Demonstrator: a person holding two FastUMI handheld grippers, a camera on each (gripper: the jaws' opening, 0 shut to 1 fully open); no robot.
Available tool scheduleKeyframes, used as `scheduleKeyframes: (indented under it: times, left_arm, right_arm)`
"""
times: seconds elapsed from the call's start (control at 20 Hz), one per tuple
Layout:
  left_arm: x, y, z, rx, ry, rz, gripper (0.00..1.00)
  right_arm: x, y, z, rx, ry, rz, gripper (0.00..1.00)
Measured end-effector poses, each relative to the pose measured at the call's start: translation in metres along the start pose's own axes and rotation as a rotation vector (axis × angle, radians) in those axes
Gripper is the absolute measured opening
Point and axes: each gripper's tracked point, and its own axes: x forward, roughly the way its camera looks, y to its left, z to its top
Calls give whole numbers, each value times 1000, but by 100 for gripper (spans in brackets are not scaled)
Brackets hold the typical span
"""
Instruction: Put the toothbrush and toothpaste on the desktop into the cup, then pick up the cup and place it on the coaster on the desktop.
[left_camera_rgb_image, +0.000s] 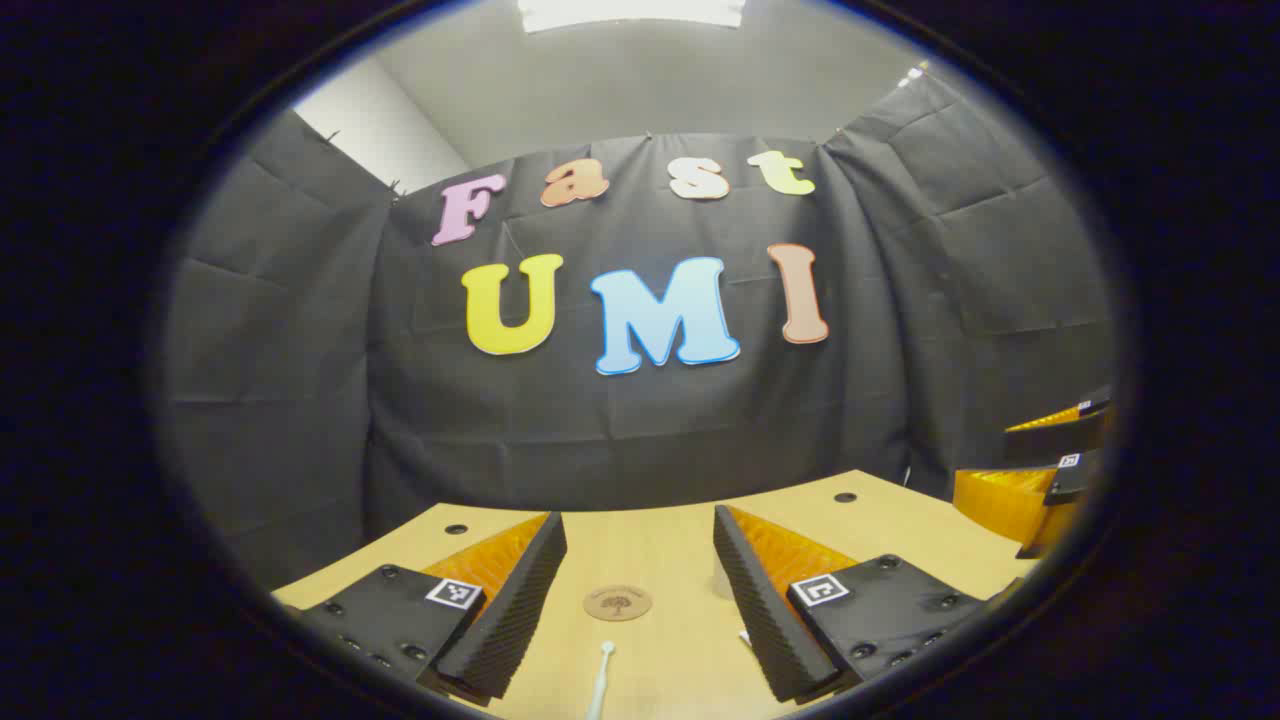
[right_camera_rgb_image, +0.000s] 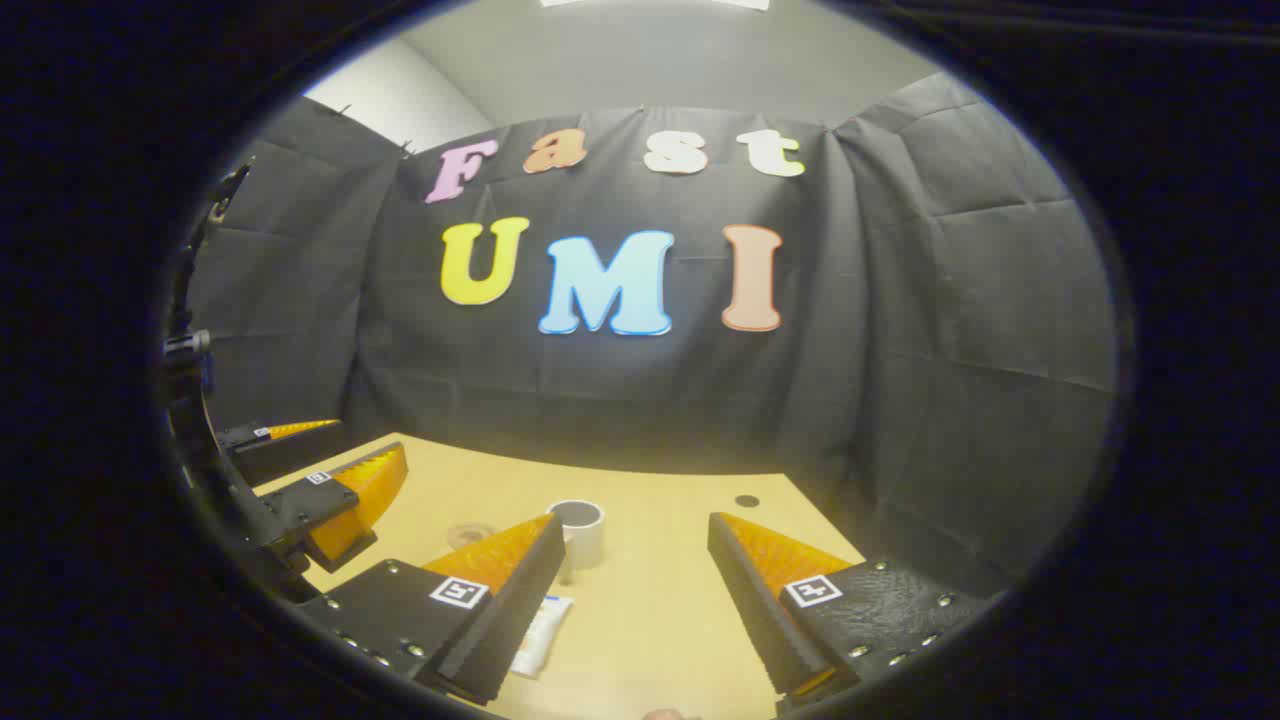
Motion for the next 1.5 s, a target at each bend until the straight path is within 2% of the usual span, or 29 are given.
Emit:
scheduleKeyframes:
  times: [0.1,0.25,0.3,0.4,0.45,0.55,0.65,0.9,1.0,1.15,1.25,1.35,1.45,1.5]
  left_arm:
    - [4,23,5,-32,2,27,96]
    - [12,43,10,-56,-9,63,96]
    - [14,49,7,-54,3,78,96]
    - [20,51,6,-68,12,83,99]
    - [25,49,5,-74,16,77,94]
    - [34,48,0,-55,38,60,94]
    - [43,45,7,-57,20,37,98]
    - [57,35,11,-75,3,-38,96]
    - [58,34,6,-72,19,-60,94]
    - [60,31,-3,-80,49,-89,96]
    - [64,32,-16,-44,101,-106,94]
    - [68,31,-29,-23,151,-123,96]
    - [72,29,-45,-41,203,-132,99]
    - [73,30,-53,-49,231,-128,96]
  right_arm:
    - [11,19,13,5,-7,49,92]
    - [29,30,25,19,-26,83,92]
    - [34,29,21,26,-15,88,92]
    - [42,45,14,47,13,150,92]
    - [46,49,12,55,22,161,92]
    - [52,43,7,58,54,143,92]
    - [60,41,9,56,54,106,92]
    - [70,23,7,-10,46,8,92]
    - [71,23,0,-10,72,-3,92]
    - [74,25,-7,3,118,-7,92]
    - [78,28,-19,3,175,-3,92]
    - [83,29,-29,-4,224,-2,92]
    - [89,30,-43,0,280,-8,92]
    - [92,31,-50,8,312,-7,92]
